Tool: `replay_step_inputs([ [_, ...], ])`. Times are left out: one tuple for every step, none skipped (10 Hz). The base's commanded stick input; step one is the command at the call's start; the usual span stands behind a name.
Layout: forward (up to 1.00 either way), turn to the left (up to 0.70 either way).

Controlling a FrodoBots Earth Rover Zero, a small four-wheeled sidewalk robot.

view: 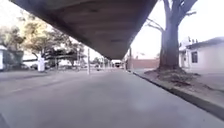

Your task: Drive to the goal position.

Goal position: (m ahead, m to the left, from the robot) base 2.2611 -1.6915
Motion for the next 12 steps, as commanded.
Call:
replay_step_inputs([
  [0.7,0.0],
  [0.7,0.0],
  [0.7,0.0],
  [0.7,0.0],
  [0.7,0.0],
  [0.7,0.0],
  [0.7,0.0],
  [0.7,0.0],
  [0.7,0.0],
  [0.7,0.0],
  [0.7,0.0],
  [0.7,0.0],
])
